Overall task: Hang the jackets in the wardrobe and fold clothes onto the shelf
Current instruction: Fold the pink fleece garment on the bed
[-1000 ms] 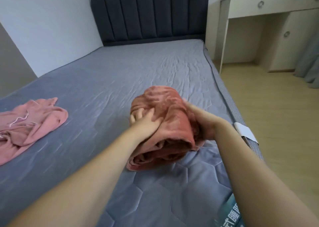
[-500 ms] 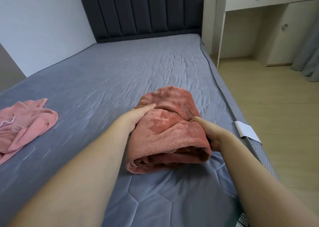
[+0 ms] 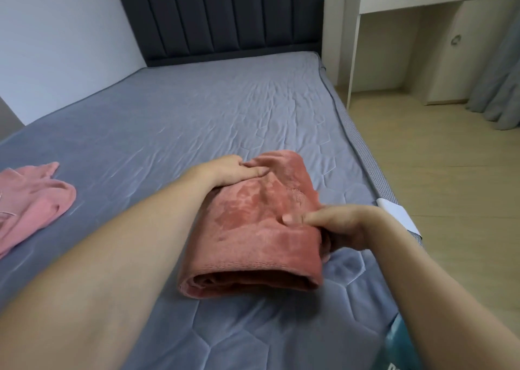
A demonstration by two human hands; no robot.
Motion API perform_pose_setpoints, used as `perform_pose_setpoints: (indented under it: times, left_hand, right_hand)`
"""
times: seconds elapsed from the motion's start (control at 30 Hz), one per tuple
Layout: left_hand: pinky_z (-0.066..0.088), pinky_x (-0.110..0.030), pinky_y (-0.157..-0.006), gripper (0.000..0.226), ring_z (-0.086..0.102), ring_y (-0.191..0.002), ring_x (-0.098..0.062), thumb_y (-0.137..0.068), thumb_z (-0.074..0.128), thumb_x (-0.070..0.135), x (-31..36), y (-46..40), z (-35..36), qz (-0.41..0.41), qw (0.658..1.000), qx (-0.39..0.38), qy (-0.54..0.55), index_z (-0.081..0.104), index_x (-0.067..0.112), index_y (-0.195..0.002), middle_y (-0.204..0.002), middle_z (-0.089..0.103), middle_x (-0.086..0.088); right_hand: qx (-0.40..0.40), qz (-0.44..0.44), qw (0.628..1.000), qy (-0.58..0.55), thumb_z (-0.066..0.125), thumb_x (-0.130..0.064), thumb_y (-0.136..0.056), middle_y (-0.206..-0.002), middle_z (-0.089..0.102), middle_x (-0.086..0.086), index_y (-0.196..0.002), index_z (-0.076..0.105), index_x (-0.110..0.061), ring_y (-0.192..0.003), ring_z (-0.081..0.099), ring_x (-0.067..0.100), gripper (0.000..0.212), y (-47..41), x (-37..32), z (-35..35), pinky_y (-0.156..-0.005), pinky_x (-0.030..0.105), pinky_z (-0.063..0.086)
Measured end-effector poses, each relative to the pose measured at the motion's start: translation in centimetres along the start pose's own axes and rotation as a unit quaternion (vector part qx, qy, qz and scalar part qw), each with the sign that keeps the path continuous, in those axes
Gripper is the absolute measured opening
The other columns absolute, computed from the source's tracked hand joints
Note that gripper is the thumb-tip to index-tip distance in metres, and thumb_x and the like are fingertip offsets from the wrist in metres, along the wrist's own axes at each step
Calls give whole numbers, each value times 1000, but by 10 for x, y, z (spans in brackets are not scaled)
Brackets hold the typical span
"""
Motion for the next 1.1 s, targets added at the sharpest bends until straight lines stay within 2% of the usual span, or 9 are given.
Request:
perform_pose_setpoints:
  times: [0.17,0.3,0.4,0.5,0.57,0.7,0.87,1.03,1.1]
  left_hand:
    - [43,-42,-105,104,66,-105,-20,-36,53,103,7,-11,11,-76,987,-126,60,65,40,-118,-119,68,5]
    - [54,-35,-92,99,70,-102,-23,-34,62,98,-14,-7,17,-125,961,-193,155,70,36,-111,-111,73,-2]
    - [58,-29,-72,88,72,-96,-21,-39,70,88,-24,3,22,-95,943,-214,236,67,37,-110,-107,75,-3]
    - [56,-33,-77,84,72,-97,-24,-41,82,72,-35,16,8,-101,926,-217,292,71,27,-110,-107,74,-8]
    - [58,-34,-77,77,72,-96,-25,-38,90,62,-43,29,-21,-113,912,-224,326,78,18,-101,-107,74,-10]
    - [59,-34,-71,77,73,-92,-23,-23,97,56,-59,80,-127,-129,883,-209,400,81,15,-87,-104,75,-10]
    - [50,-41,-97,66,69,-105,-29,-45,91,48,-59,180,-289,-151,867,-96,465,77,17,-102,-112,72,-14]
    - [55,-45,-89,69,72,-91,-34,-45,88,44,-72,330,-501,-198,826,106,516,75,11,-105,-99,74,-18]
    - [56,-42,-84,53,72,-86,-32,-56,85,39,-82,396,-574,-215,798,153,542,77,10,-100,-98,74,-20]
  right_hand:
    - [86,-55,990,-99,69,-7,-71,-114,65,18,-128,49,-17,-101,65,34,61,3,13,-11,-97,49,50]
    - [149,-97,964,-197,60,-3,-81,-77,68,13,-102,56,-9,-60,69,21,21,2,8,-23,-50,28,53]
    - [56,-78,969,-226,57,-11,-77,-57,57,8,-64,62,-10,-50,57,19,14,4,8,-17,-49,25,48]
    - [13,-46,971,-234,59,-13,-72,-60,59,11,-68,64,-8,-53,59,22,9,8,-5,-8,-53,28,51]
    - [28,-43,978,-201,60,-7,-73,-76,66,15,-95,63,-4,-64,65,25,23,9,-32,4,-58,32,55]
    - [34,-41,995,-86,66,-6,-58,-123,57,17,-137,40,-21,-102,65,34,85,19,-147,46,-78,46,57]
    - [-3,-41,999,-28,69,-13,-52,-124,55,11,-140,34,-35,-99,66,30,98,59,-335,106,-74,40,59]
    - [-82,-20,996,28,78,-23,-50,-136,51,13,-146,33,-28,-106,64,33,107,135,-568,201,-89,46,55]
    - [-174,-24,984,-7,79,-28,-60,-130,58,21,-137,51,-9,-109,62,34,84,166,-645,250,-97,50,50]
Point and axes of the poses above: each hand's wrist, its own y-axis away from the middle knuckle, its own z-axis out of the palm, x = y × z, the point moved 1 cm from there along -y, towards the middle knuckle
